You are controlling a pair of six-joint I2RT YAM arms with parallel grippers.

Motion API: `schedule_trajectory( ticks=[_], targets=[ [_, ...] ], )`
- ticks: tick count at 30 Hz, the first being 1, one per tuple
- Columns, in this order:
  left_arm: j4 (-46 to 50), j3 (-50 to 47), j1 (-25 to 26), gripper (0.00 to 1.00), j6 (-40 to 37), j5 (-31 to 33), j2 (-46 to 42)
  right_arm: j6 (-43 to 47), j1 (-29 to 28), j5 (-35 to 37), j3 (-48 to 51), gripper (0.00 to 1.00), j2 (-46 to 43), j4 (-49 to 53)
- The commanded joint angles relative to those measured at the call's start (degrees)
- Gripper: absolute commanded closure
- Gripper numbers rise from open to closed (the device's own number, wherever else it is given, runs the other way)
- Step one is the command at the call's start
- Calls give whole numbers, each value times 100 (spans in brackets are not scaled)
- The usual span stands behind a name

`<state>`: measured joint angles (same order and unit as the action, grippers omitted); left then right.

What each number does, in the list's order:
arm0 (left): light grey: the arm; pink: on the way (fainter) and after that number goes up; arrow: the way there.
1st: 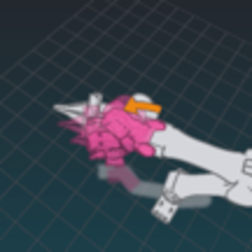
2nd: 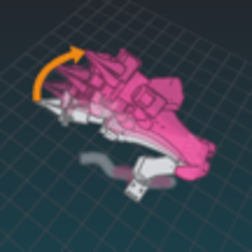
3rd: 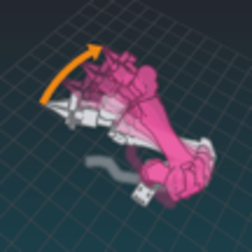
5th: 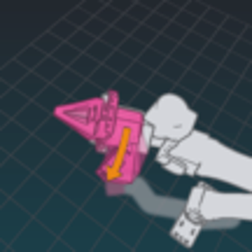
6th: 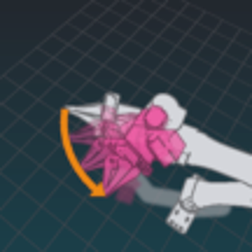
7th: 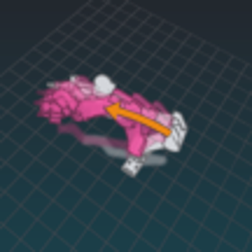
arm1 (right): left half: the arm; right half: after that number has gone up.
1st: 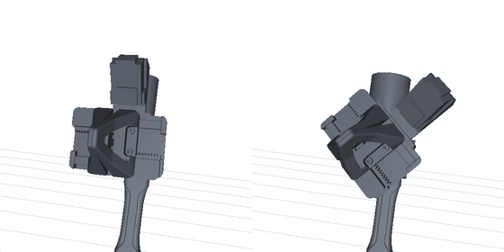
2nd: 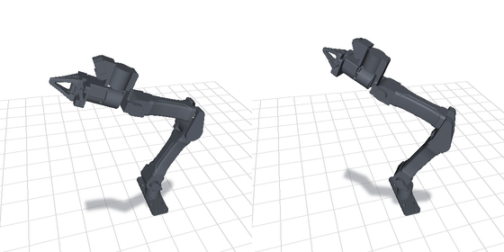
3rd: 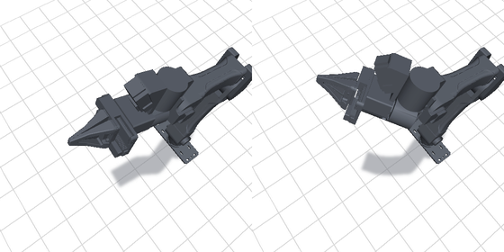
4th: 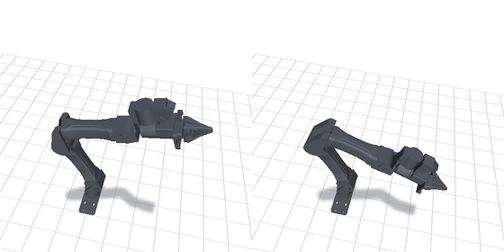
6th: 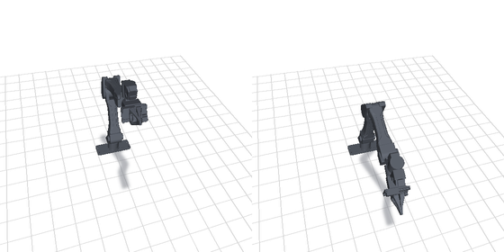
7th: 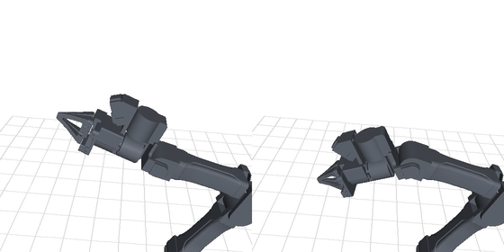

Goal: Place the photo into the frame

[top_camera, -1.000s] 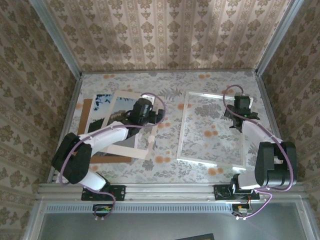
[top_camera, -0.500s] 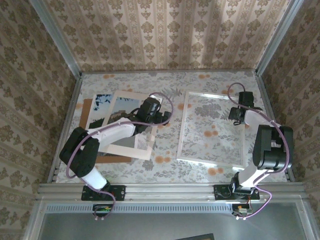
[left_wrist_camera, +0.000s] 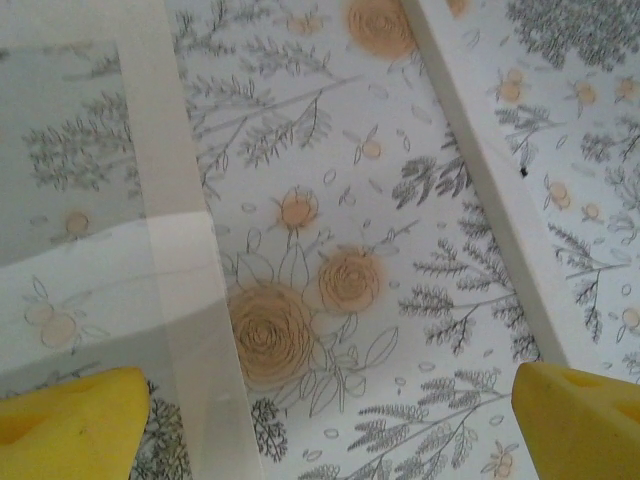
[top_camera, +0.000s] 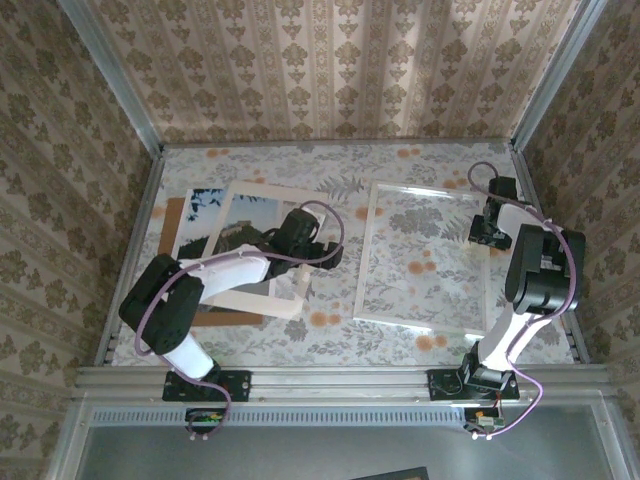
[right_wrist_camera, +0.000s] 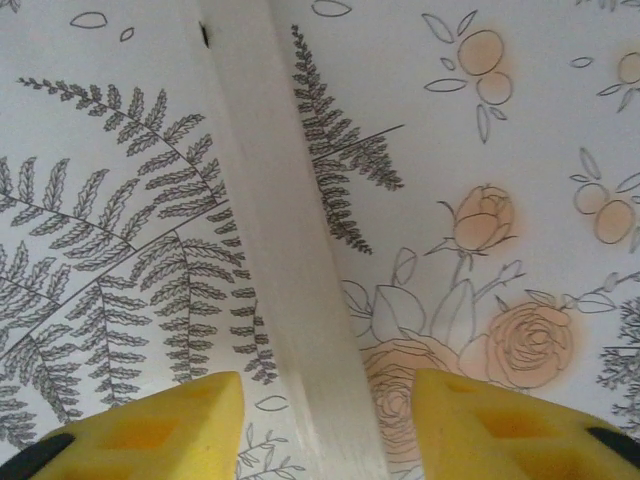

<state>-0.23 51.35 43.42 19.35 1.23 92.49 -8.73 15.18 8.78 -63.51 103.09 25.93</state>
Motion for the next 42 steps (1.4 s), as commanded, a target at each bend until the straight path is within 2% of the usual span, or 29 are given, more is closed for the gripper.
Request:
schedule_trajectory(
  ticks=[1, 12, 18, 24, 33, 37, 40, 42],
  targets=[
    [44, 7, -95, 5, 80, -98, -155, 142, 51, -277, -311, 56, 249, 439],
    [293, -182, -498, 4, 124, -224, -705, 302, 64, -538, -459, 72, 379, 632],
    [425, -348, -574, 4, 131, -315, -948, 273, -36, -825, -387, 75, 282, 509],
    [584, -442, -950, 5, 257, -335, -1131, 230, -362, -847, -450, 77, 326, 505],
    [1035, -453, -1498, 5, 208, -204, -1390, 91, -978, -801, -621, 77, 326, 509],
    [1450, -313, -2067, 5, 150, -21, -1372, 91, -1122, -800, -748, 76, 454, 509],
    [1543, -187, -2534, 5, 167, -80, -1228, 128, -1278, -730, -879, 71, 546, 514],
    [1537, -87, -2790, 4, 141, -104, -1066, 157, -1272, -614, -942, 62, 559, 521]
  ],
)
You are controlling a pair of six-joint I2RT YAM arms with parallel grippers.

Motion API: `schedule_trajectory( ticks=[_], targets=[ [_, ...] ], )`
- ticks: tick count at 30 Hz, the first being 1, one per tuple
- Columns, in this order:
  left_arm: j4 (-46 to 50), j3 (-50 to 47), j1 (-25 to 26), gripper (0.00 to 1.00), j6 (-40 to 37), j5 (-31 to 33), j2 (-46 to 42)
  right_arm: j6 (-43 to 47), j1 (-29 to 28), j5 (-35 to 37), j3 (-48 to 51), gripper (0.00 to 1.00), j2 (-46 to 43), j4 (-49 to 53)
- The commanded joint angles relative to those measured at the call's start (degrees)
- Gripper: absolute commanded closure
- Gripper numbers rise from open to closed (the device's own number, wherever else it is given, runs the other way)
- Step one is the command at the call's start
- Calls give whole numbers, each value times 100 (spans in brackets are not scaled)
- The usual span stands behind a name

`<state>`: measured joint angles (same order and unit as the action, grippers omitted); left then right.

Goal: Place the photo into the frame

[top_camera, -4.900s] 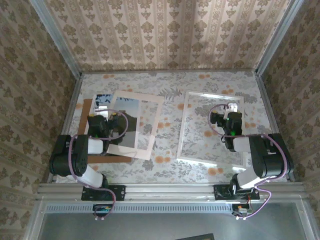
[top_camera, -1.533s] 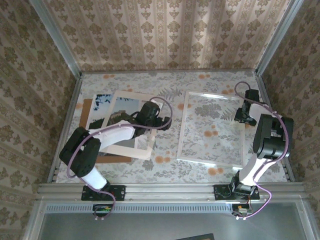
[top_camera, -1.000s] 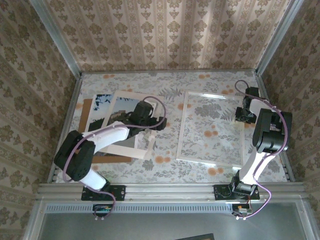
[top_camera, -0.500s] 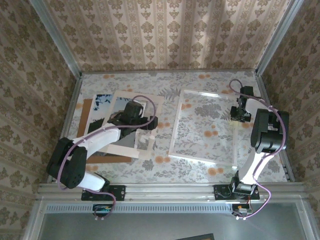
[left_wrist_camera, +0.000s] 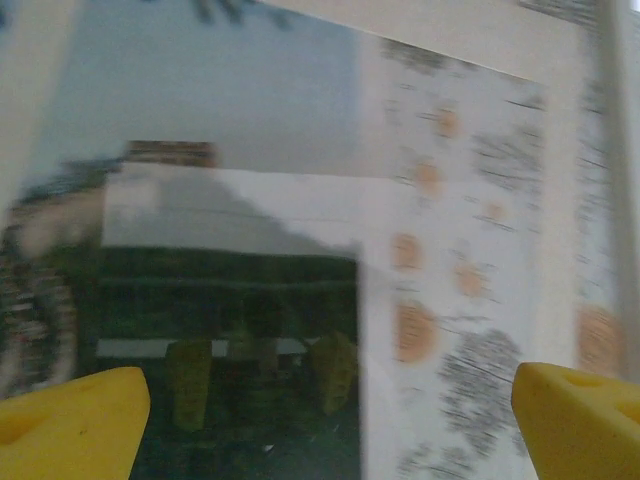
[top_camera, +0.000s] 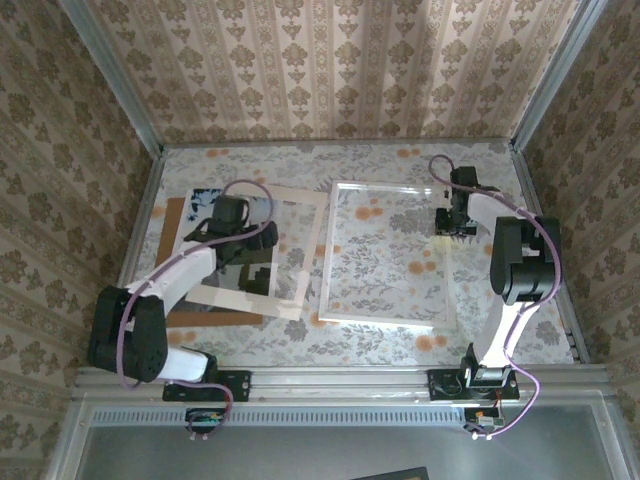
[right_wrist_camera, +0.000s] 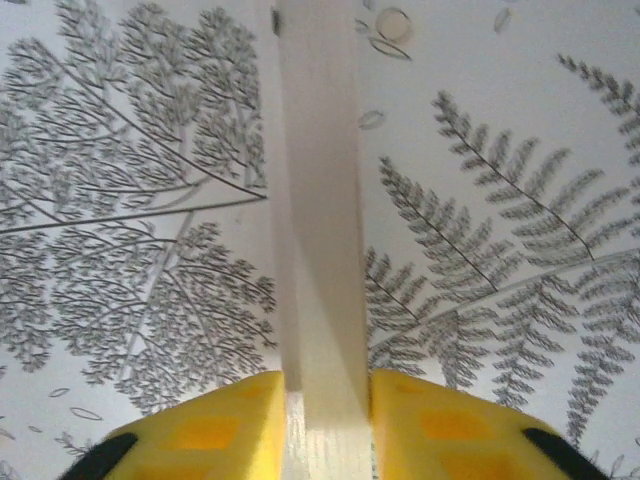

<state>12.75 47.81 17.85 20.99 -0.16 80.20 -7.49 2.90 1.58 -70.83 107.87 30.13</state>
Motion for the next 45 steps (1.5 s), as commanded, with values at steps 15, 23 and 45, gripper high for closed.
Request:
schedule_trajectory(
  ticks=[15, 23, 45],
  targets=[
    [485, 999, -1221, 1, -272, -221, 1120, -1730, -3459, -1567, -57, 29, -756, -1873],
    [454, 949, -1310, 4, -211, -394, 1269, -2650, -4458, -1342, -1242, 33, 856, -1710],
    [930, 1470, -1468, 8, -328, -521, 2091, -3004, -4604, 202, -1603, 27, 1341, -923]
  ],
)
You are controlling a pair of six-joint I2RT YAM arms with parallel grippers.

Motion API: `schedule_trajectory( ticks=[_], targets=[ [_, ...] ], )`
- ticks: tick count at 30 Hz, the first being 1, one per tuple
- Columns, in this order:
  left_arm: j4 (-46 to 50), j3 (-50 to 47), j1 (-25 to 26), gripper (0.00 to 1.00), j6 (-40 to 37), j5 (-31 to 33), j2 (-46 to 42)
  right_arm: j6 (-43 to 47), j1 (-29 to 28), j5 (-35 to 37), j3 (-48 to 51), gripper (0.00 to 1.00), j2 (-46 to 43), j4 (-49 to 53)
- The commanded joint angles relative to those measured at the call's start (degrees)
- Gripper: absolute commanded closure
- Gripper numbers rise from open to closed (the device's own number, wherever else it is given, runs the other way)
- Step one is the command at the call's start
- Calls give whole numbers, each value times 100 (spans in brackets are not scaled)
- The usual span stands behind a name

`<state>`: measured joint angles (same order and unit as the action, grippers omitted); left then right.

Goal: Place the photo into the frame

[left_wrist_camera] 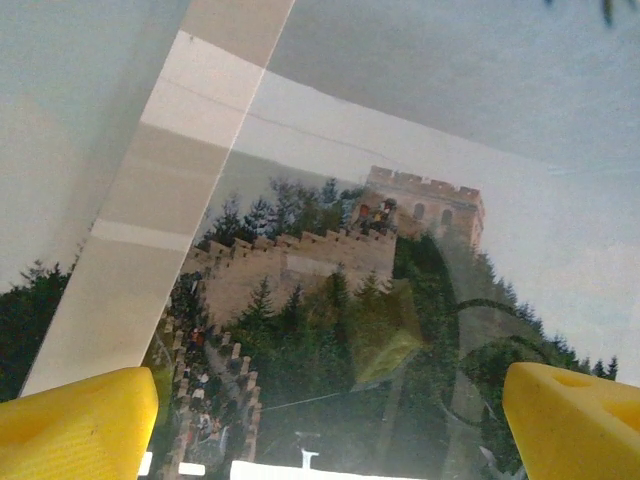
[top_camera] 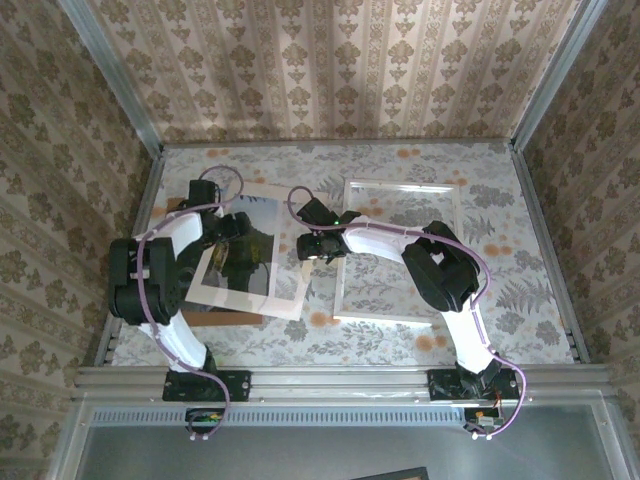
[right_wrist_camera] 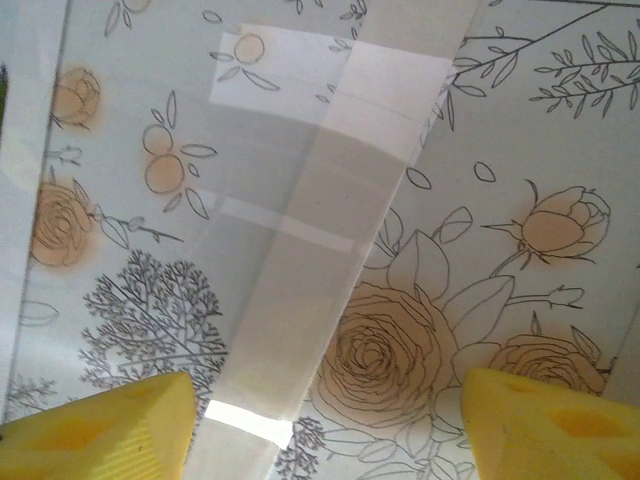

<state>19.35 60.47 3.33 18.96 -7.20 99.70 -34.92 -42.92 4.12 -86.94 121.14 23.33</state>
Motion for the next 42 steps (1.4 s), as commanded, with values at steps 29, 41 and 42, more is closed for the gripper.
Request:
schedule_trajectory(
  ticks=[29, 41, 42],
  targets=[
    [-210, -126, -95, 10, 193, -1133, 127, -1091, -74, -579, 54, 28, 495, -1696],
    [-516, -470, -208, 11, 375, -1064, -47, -1404, 155, -1161, 688, 26, 187, -3002],
    [-533, -489, -218, 11, 394, -1071, -56, -1433, 168, -1211, 723, 26, 161, -3114]
  ],
)
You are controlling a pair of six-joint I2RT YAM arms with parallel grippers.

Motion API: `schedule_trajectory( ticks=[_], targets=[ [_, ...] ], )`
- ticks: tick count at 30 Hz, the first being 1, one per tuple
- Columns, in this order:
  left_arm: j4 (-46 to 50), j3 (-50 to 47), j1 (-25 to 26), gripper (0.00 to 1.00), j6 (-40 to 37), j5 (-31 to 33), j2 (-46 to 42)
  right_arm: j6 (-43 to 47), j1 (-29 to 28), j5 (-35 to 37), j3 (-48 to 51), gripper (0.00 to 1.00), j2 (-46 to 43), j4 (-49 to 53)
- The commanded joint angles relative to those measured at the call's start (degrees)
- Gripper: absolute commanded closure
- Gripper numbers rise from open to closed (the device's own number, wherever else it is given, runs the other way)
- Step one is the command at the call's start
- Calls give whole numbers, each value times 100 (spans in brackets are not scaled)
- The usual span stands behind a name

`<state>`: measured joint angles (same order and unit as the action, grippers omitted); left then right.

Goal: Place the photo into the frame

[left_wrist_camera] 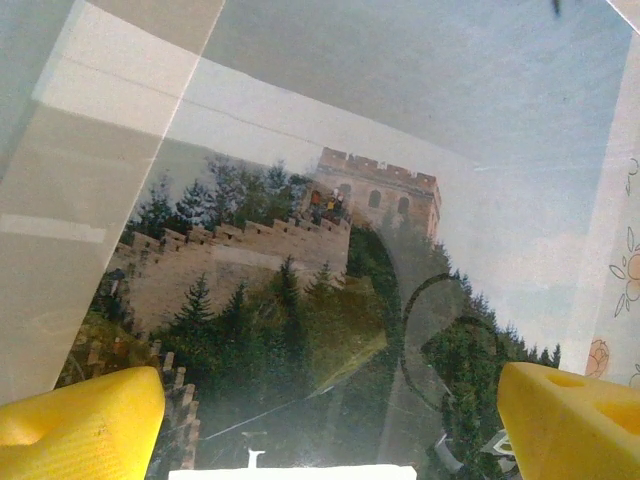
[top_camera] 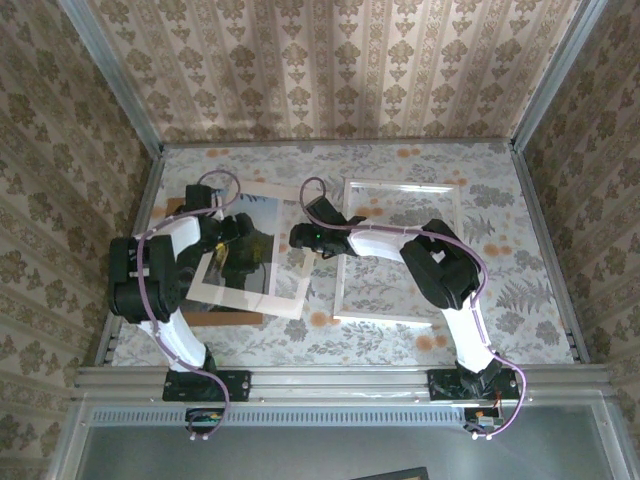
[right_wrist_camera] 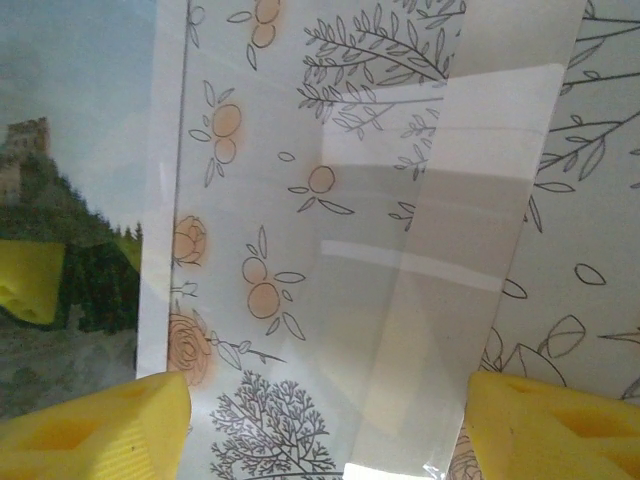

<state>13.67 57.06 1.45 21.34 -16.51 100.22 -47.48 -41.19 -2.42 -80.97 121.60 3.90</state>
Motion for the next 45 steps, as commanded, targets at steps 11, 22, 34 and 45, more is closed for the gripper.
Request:
schedule_trajectory(
  ticks=[11, 22, 34, 45],
  targets=[
    [-208, -336, -40, 11, 322, -247, -170, -584, 155, -1086, 549, 35, -77, -2278],
    [-297, -397, -40, 11, 385, -263, -185, -637, 191, -1175, 963, 39, -218, -2672],
    [-339, -414, -42, 11, 368, -282, -179, 1197, 262, -1622, 723, 39, 9, -2285],
    [-361, -465, -40, 11, 352, -300, -192, 1992, 463, -2124, 745, 40, 109, -2815]
  ],
)
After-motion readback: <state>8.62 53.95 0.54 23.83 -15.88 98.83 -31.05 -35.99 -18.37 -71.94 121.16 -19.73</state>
